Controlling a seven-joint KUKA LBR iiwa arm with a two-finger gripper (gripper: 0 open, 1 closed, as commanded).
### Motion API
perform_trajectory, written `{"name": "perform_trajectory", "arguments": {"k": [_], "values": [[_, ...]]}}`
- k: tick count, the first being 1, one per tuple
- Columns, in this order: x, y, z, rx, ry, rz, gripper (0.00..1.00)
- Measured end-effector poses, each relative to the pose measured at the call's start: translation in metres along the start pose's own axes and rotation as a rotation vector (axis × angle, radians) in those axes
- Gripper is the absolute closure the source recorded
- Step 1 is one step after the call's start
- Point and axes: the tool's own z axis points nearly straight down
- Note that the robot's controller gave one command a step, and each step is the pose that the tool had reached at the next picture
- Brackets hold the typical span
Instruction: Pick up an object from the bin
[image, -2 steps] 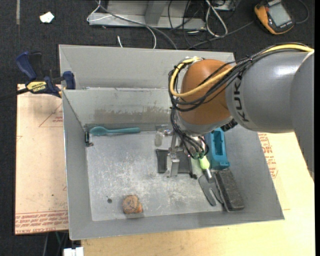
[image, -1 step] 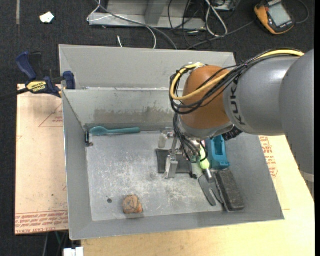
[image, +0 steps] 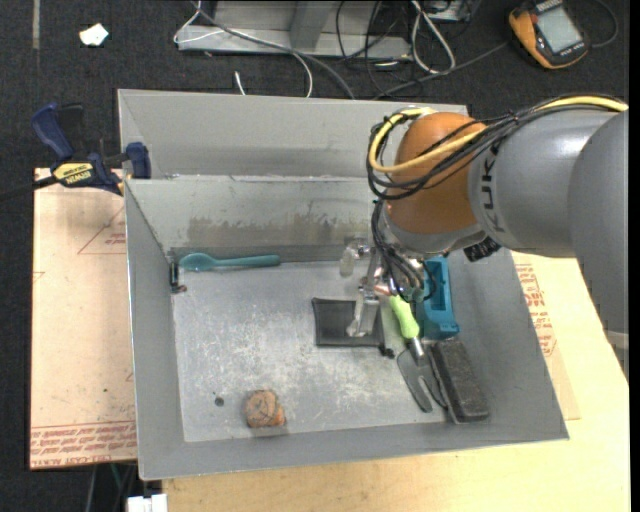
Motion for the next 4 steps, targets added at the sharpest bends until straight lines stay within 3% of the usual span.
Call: {"name": "perform_trajectory", "arguments": {"k": [1, 2, 3, 4], "values": [[-0.005, -0.014, 0.01, -0.002, 0.002, -0.19, 0.0], [-0.009, -0.048, 0.038, 0.0, -0.005, -0.155, 1.0], [-0.009, -0.048, 0.038, 0.0, -0.005, -0.155, 1.0], [-0.009, -0.046, -0.032, 0.0, -0.002, -0.172, 1.0]]}}
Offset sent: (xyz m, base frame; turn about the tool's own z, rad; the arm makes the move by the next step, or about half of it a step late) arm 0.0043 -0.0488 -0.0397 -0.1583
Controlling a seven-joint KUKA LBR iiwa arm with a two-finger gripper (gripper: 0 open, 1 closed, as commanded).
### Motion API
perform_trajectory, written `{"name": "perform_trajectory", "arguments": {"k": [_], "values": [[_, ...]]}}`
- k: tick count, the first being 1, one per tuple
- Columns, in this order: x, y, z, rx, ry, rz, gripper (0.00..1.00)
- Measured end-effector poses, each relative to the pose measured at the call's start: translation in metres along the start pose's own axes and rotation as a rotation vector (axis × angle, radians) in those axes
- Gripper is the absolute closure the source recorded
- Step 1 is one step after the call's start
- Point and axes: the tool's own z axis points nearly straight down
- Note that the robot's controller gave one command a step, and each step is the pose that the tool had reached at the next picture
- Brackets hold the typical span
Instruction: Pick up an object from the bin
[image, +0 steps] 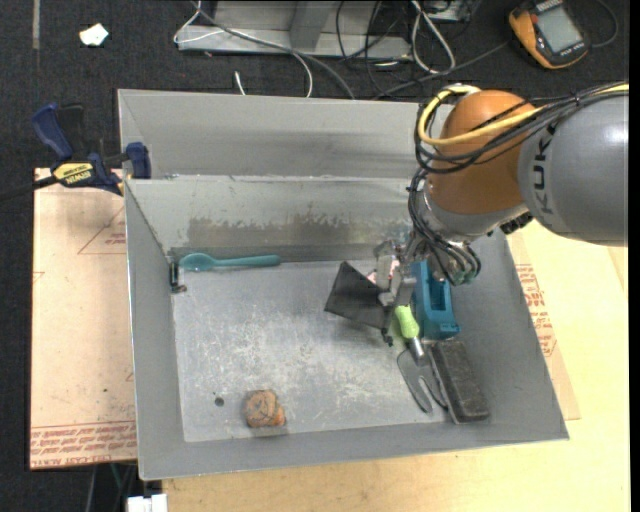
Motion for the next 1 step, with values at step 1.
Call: {"name": "perform_trajectory", "arguments": {"k": [1], "values": [[-0.0111, 0.0014, -0.0768, -0.001, 0.001, 0.004, 1.0]]}}
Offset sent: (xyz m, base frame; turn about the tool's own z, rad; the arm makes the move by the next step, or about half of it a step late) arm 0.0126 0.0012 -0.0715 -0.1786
